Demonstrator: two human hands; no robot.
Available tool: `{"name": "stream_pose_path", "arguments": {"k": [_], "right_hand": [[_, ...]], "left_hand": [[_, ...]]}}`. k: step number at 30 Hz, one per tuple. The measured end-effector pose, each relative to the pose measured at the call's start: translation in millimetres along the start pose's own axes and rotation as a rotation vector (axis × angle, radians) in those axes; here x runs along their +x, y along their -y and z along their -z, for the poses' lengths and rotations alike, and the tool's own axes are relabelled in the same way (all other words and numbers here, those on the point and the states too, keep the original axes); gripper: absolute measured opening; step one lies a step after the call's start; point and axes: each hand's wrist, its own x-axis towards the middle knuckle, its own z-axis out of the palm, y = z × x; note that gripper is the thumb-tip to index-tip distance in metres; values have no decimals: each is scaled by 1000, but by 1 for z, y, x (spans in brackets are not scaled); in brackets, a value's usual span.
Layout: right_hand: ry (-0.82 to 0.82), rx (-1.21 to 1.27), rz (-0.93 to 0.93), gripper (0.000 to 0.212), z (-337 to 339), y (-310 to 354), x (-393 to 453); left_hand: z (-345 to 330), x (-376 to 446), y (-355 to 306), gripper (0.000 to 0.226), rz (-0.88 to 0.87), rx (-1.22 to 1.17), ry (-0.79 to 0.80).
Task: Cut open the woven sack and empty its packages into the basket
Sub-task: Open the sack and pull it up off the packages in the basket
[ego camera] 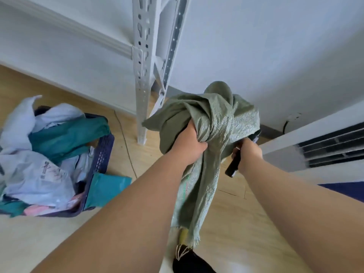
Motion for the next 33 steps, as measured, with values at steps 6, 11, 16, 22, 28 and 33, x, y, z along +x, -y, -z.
{"name": "stream_pose_path", "arguments": {"k": [6, 11, 16, 22, 28, 33], "right_hand": [[-113, -135, 132, 18, -51, -71, 75], [-146, -202, 212, 27, -91, -137, 141], [-53, -266, 204, 43, -125, -211, 208], [302, -509, 250, 24, -165, -278, 265], [377, -554, 269, 20, -213, -303, 285], [404, -570, 437, 28, -253, -314, 280]], "left_hand": [[-26, 70, 92, 76, 90, 76, 33], [-68, 124, 176, 75, 166, 86, -48], [-113, 173, 273, 81, 248, 6, -49], [-148, 206, 377, 60, 273, 20, 110], [-136, 230, 425, 67, 208, 166, 100], [-95, 242, 444, 61, 117, 276, 73]]}}
